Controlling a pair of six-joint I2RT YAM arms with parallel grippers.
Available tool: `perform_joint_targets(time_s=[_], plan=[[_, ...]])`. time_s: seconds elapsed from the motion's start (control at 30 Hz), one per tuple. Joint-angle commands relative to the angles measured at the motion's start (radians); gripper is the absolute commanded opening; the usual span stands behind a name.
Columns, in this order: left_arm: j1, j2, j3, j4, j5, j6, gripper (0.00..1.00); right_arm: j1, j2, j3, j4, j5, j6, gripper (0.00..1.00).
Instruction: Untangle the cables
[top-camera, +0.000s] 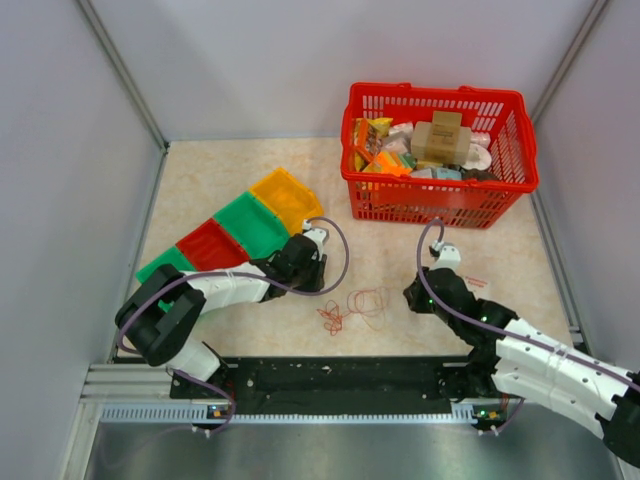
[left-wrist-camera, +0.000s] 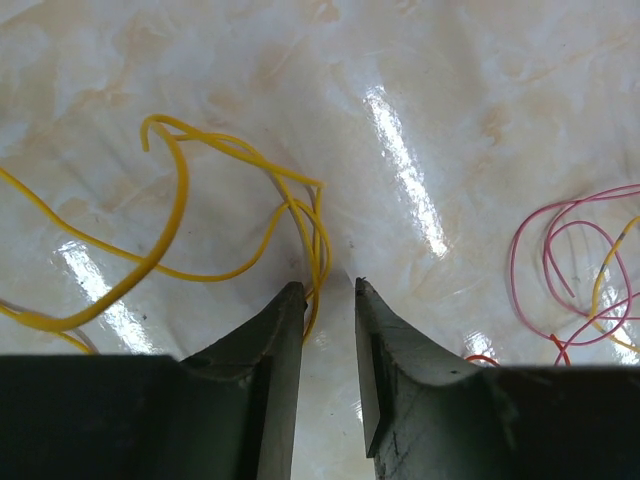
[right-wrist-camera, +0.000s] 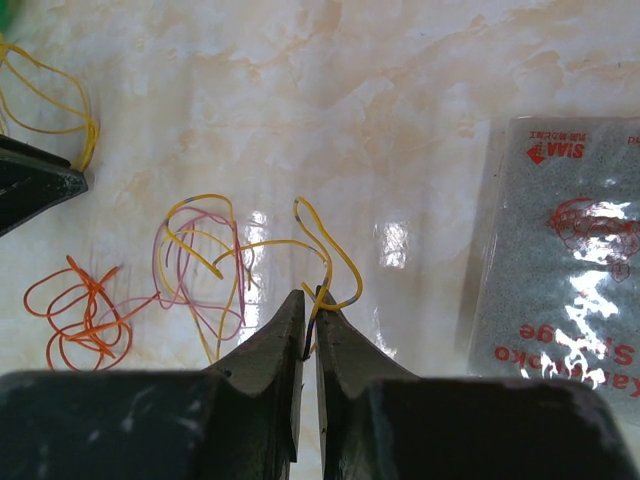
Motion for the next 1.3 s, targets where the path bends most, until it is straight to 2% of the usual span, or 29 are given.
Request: perform_joint_targets(time_s=[0.0,0.1,0.4,0.7,0.97,1.17,1.27], plan=[[0.002,-0.001,-0.011,0.025,-0.013,-0.003,0.35,-0.009,-0.016,0.011,0.038,-0.003,0.012,0.08],[0.002,-0.001,-0.011,0.035,-0.013,-0.009,0.38,-0.009,-0.02,0.008,0.038,-0.005,0.014,0.08],[0.002,-0.015,-0.006,0.045,0.007,-0.01,0.37,-0.009,-0.034,0.004,0.04,0.0,0.012,0.09],[0.002,-0.081,-0.014,0.058,0.006,-0.024,0.46,-0.009,-0.034,0.016,0.035,-0.028,0.014,0.1],[0.003,-0.013,0.023,0.041,-0.025,-0.021,0.48,-0.009,-0.039,0.024,0.032,-0.043,0.022,0.11],[0.003,0.054,0.058,0.016,-0.042,-0.038,0.38,-0.009,-0.059,0.013,0.031,-0.056,0.032,0.11],[0.002,0.041,0.029,0.024,-0.023,-0.052,0.25,-0.009,-0.07,0.008,0.025,-0.059,0.034,0.11]])
